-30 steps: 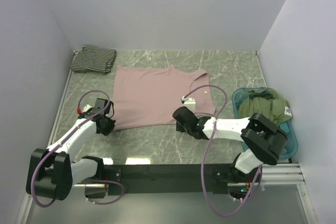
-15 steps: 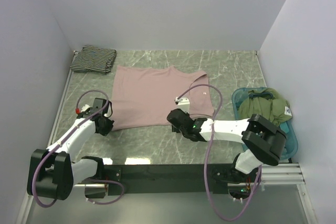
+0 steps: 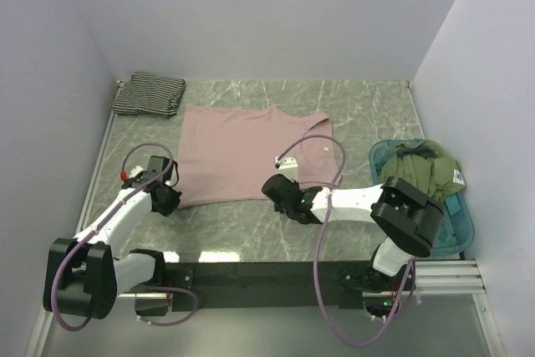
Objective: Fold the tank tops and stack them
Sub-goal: Fold the tank top
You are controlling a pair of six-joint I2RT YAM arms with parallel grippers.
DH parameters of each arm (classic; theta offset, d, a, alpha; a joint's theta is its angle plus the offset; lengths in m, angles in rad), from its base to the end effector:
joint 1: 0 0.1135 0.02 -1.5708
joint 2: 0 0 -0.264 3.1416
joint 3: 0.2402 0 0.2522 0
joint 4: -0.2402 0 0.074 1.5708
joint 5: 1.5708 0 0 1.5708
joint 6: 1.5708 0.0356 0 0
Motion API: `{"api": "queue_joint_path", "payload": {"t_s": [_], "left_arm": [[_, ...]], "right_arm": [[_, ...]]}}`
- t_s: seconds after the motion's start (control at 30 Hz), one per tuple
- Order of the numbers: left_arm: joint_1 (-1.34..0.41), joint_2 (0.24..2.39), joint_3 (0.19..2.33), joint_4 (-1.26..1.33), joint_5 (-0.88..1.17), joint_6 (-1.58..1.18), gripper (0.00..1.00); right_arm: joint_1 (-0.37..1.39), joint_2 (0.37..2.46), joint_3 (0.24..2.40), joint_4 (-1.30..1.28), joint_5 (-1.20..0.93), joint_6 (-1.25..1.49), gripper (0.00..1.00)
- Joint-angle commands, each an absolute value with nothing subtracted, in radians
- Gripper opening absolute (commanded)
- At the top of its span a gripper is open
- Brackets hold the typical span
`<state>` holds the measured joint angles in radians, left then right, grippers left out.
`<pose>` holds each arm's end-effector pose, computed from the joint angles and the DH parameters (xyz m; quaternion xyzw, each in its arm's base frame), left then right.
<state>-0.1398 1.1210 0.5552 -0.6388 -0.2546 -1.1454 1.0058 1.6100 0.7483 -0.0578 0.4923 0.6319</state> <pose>0.1825 -0.0166 0.1693 -0.4902 0.8435 -0.0083 0.2194 0.1744 0.2437 0.1466 -0.0942 0.9174 0.0689 0.3806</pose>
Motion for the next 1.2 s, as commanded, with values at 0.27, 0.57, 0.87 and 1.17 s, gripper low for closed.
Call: {"api": "queue_joint_path", "payload": {"t_s": [0.27,0.57,0.87,1.17], "left_arm": [[-0.135,1.082,0.551,-0.655,-0.265,-1.137,0.01],[-0.137,1.043,0.588,-0.738,-0.264,-1.178,0.01],[-0.135,1.117,0.666,-0.687,-0.256,-1.164,0.01],[-0.135,1.350,0.908,-0.635,-0.264,-1.129,0.01]], "right_arm": [[1.012,1.554,0.746,-0.054,0.508,0.646,0.00],[1.060,1.453,0.716,-0.169,0.482,0.698,0.00],[1.037,1.511,0.844,-0.267,0.517,0.640,0.00],[0.893,1.606,1.049,-0.318,0.453,0.520,0.00]]}}
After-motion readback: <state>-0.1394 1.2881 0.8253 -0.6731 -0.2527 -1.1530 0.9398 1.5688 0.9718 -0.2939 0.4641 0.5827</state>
